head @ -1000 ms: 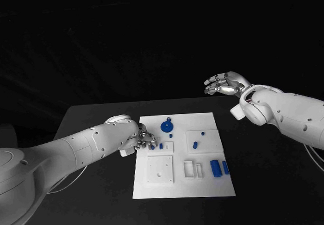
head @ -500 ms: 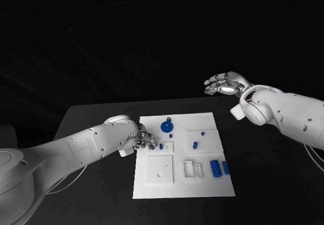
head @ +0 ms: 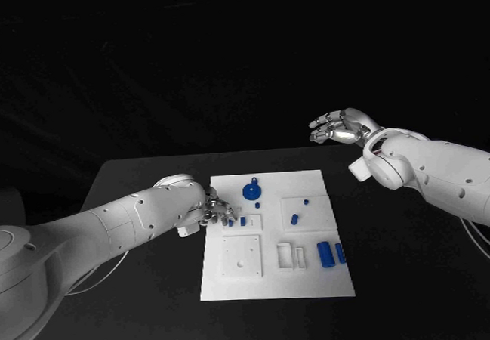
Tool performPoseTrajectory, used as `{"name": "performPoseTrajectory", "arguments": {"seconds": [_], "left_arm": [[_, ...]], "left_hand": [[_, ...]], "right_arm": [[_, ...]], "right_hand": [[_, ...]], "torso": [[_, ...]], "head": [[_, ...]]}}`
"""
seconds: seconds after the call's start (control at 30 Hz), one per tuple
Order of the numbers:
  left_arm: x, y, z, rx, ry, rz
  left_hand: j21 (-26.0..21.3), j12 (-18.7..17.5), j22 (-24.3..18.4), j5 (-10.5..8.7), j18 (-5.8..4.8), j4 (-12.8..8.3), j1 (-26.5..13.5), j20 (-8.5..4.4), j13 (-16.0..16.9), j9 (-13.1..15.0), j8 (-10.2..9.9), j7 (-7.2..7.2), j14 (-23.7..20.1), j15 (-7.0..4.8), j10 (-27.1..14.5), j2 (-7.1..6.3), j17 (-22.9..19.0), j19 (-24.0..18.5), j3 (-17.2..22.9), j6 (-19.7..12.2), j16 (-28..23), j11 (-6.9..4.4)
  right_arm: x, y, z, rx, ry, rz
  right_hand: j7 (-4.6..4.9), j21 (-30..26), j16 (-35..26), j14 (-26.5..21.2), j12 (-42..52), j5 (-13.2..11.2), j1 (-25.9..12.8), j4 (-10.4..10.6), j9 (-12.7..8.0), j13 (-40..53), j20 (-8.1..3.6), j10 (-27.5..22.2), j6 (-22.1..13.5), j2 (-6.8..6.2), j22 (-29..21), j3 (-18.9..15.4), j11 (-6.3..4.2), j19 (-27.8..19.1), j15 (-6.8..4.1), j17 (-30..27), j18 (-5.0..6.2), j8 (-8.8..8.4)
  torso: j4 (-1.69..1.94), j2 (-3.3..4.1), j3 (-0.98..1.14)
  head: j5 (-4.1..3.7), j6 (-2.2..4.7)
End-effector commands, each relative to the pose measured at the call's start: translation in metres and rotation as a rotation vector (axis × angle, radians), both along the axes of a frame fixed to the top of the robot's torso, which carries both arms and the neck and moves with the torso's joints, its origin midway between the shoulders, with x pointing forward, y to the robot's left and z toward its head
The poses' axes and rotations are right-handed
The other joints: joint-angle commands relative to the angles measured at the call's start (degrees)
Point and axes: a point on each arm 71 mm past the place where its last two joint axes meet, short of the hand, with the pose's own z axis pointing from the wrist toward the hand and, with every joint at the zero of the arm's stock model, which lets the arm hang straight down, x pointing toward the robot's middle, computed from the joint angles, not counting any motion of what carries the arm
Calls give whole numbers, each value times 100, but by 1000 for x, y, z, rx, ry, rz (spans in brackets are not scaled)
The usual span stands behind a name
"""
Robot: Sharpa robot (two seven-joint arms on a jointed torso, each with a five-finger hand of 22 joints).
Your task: Assemble the parts on the task board
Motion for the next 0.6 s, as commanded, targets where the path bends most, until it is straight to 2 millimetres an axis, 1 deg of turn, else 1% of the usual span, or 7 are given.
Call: {"name": "performPoseTrajectory", "arguments": {"seconds": [0.03,0.13,0.17,0.37,0.43,0.5,0.6], "left_arm": [[1,0,2,-18,-30,7],[1,2,4,-40,-41,20],[1,2,4,-56,-44,29],[5,3,16,-155,-84,74],[7,5,23,-197,-122,99],[9,4,34,-263,-195,91],[10,-2,45,-353,-273,48]], "left_hand": [[-9,9,74,-38,72,-10,-64,-697,-2,7,-35,24,-34,-16,16,-40,7,-29,-73,-18,-25,-2],[-12,10,74,-39,72,-7,-79,-696,-2,8,-35,24,-36,-15,17,-56,8,-34,-91,-19,-24,-2],[-18,10,74,-34,69,4,-186,-691,-1,13,-37,27,-47,-8,13,-187,12,-53,-194,-25,-19,2],[-37,-22,67,-45,100,-81,-249,-704,-11,-3,-118,52,-107,-8,-23,-257,6,-91,-370,-167,-45,21],[-51,-57,59,-45,108,-111,-236,-704,-28,-40,-200,87,-138,12,-42,-244,-7,-103,-394,-292,-76,52],[-124,-194,38,-45,89,-240,-98,-671,-84,-178,-484,250,-316,143,-229,-191,-73,-214,-381,-763,-225,198],[-192,-286,24,-6,49,-470,244,-628,-119,-222,-568,311,-435,214,-394,-32,-122,-325,-302,-924,-322,275]], "right_arm": [[-1,2,0,1,-2,17],[-1,1,0,1,-3,17],[0,1,0,0,-3,16],[-1,-1,0,1,-3,12],[-1,-2,0,1,-2,10],[-1,-3,0,1,-2,10],[-1,-5,0,0,-3,6]], "right_hand": [[196,-30,-18,-37,-32,24,-40,5,-6,-5,-1,-22,4,-11,9,-34,-2,-52,1,-10,58,6],[188,-38,-18,-39,-32,-42,-41,2,-8,-5,-3,-24,5,-4,18,-51,-2,-53,-1,-14,59,9],[187,-41,-18,-39,-31,-56,-40,2,-8,-5,-3,-24,4,-1,20,-54,-3,-52,-1,-15,59,10],[184,-51,-17,-40,-31,-106,-49,6,-11,-4,-2,-25,5,7,29,-70,-2,-49,2,-19,58,12],[183,-56,-16,-40,-31,-129,-53,6,-13,-4,-2,-27,5,11,34,-76,-2,-48,2,-22,58,13],[183,-58,-16,-40,-31,-133,-53,6,-13,-4,-3,-27,5,11,35,-78,-2,-48,2,-22,58,13],[183,-59,-16,-40,-31,-135,-53,6,-13,-4,-3,-27,5,12,36,-78,-2,-47,1,-22,59,14]], "torso": [[4,-2,-1],[3,-2,4],[4,-3,2],[5,-5,3],[7,-4,3],[14,-6,5],[17,-10,5]], "head": [[-6,0],[-11,0],[-17,-1],[-27,8],[-41,24],[-48,29],[-68,59]]}}
